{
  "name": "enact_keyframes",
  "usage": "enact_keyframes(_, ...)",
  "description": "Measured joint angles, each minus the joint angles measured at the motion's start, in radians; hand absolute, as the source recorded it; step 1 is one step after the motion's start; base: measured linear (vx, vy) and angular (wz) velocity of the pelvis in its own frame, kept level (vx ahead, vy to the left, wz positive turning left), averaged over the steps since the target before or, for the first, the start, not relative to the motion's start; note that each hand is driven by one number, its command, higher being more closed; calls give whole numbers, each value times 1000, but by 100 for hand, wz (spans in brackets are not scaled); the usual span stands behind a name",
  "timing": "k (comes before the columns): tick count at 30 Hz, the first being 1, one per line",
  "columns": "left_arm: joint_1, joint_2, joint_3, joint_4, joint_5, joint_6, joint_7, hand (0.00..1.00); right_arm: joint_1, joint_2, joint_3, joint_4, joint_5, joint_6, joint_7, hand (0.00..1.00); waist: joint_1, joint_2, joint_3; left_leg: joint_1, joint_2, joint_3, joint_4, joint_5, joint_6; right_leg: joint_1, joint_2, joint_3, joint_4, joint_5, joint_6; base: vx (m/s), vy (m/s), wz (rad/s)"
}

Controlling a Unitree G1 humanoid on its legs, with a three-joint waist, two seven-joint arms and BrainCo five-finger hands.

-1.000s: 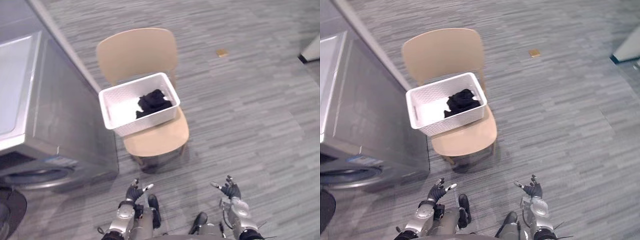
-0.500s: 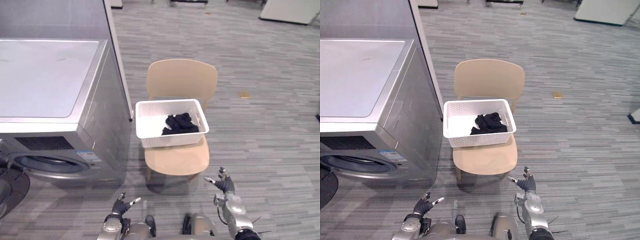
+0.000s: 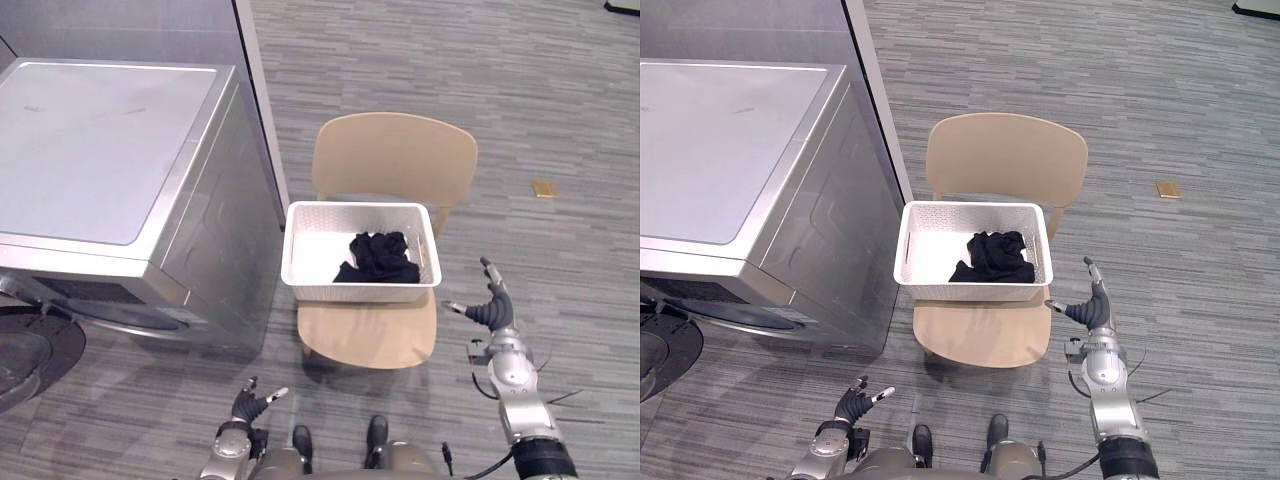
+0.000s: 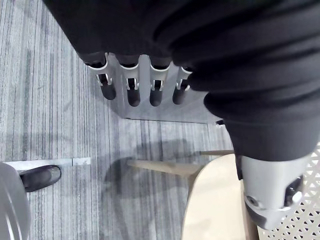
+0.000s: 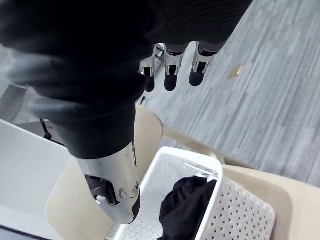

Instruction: Pick up the laundry basket with both hands and put the clothes into the washing machine.

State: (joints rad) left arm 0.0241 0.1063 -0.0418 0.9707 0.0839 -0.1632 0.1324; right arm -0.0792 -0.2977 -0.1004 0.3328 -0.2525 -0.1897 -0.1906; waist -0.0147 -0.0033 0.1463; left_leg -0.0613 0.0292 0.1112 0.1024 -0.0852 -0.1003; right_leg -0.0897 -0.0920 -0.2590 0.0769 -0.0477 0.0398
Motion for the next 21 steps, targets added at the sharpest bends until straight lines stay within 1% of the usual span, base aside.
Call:
enact_keyframes(2, -1, 6, -11, 0, 5, 0, -1, 0, -70, -49, 47, 72, -8, 0, 2, 0, 0, 3, 1, -10, -1, -1, -1, 6, 6, -1, 2, -3, -17, 12, -3, -27, 0, 5)
enact_keyframes(4, -2, 18, -40, 0, 11, -2, -3, 0, -184, -107, 130, 192, -26, 1, 21, 0, 4, 9, 5, -37, -9, -5, -22, 47, 3, -15, 0, -16, -46, 43, -8, -87, -2, 19)
enact_keyframes(5, -2, 18, -41, 0, 11, -3, -3, 0, -217, -119, 151, 222, -35, 1, 22, 0, 6, 13, 8, -43, -10, -6, -32, 56, 3, -24, -1, -17, -47, 47, -10, -142, -11, 22)
enact_keyframes(6, -3, 18, -45, 0, 12, -8, -4, 0, -316, -145, 198, 310, -56, 2, 24, 0, 12, 30, 22, -72, -11, -16, -37, 65, 14, -53, 0, -21, -46, 52, -13, -133, -10, 16)
enact_keyframes(7, -6, 17, -46, 0, 12, -10, -4, 0, -360, -154, 209, 351, -65, 2, 25, 0, 20, 41, 31, -87, -10, -21, -39, 68, 19, -68, 2, -24, -46, 59, -23, -186, -15, 14)
enact_keyframes(8, -9, 17, -53, 0, 13, -11, -4, 0, -417, -166, 222, 406, -75, 4, 30, 0, 32, 55, 44, -107, -9, -25, -42, 79, 24, -89, 3, -25, -45, 70, -24, -145, -11, 8)
enact_keyframes(9, -9, 17, -55, 0, 16, -11, -3, 0, -444, -172, 226, 434, -79, 4, 32, 0, 35, 62, 52, -115, -10, -27, -47, 88, 24, -96, 2, -29, -46, 73, -26, -187, -12, 21)
enact_keyframes(10, -6, 17, -55, 0, 18, -11, -2, 0, -510, -185, 247, 496, -85, 12, 39, 0, 38, 79, 72, -127, -10, -32, -64, 101, 28, -110, 3, -41, -44, 81, -33, -197, -4, 25)
enact_keyframes(11, -7, 19, -55, 0, 18, -11, 0, 0, -560, -193, 264, 534, -88, 21, 40, 0, 42, 88, 87, -144, -9, -32, -71, 109, 41, -129, 5, -44, -42, 88, -39, -202, 1, 21)
enact_keyframes(12, -8, 20, -55, 0, 18, -12, 0, 0, -586, -196, 269, 552, -93, 24, 40, 0, 45, 91, 93, -156, -7, -31, -73, 110, 42, -142, 6, -44, -42, 93, -41, -250, 12, 5)
enact_keyframes(13, -17, 19, -55, 0, 18, -12, 0, 0, -643, -211, 280, 595, -94, 26, 39, 0, 57, 96, 108, -181, -4, -30, -86, 118, 53, -175, 10, -43, -41, 102, -52, -250, 15, 4)
enact_keyframes(14, -30, 18, -55, 0, 18, -13, 0, 0, -685, -226, 291, 629, -94, 29, 39, 0, 61, 100, 127, -195, -5, -31, -100, 128, 65, -193, 10, -45, -41, 109, -50, -239, 18, 5)
enact_keyframes(15, -36, 18, -55, 0, 18, -16, 0, 0, -703, -231, 296, 643, -93, 35, 39, 0, 61, 102, 135, -202, -6, -31, -105, 131, 66, -200, 10, -46, -42, 111, -48, -186, 22, 13)
enact_keyframes(17, -65, 16, -55, 0, 13, -21, 0, 0, -772, -250, 307, 697, -93, 45, 39, 0, 61, 111, 170, -235, -10, -29, -124, 152, 58, -236, 5, -45, -43, 122, -58, -141, 25, 15)
enact_keyframes(19, -84, 16, -54, 0, 7, -22, 0, 0, -805, -269, 327, 728, -94, 49, 39, 0, 61, 124, 181, -249, -13, -31, -151, 162, 64, -258, 3, -45, -45, 131, -52, -103, 26, 16)
enact_keyframes(20, -102, 18, -53, -3, 3, -27, 1, 0, -844, -287, 342, 755, -94, 61, 39, 0, 62, 139, 191, -260, -13, -33, -179, 193, 64, -278, 3, -47, -46, 142, -49, -62, 17, 14)
enact_keyframes(21, -111, 17, -54, -5, -5, -33, 1, 0, -869, -298, 350, 766, -94, 65, 39, 0, 66, 146, 195, -270, -13, -36, -194, 212, 63, -291, 3, -52, -47, 149, -53, -37, 6, 13)
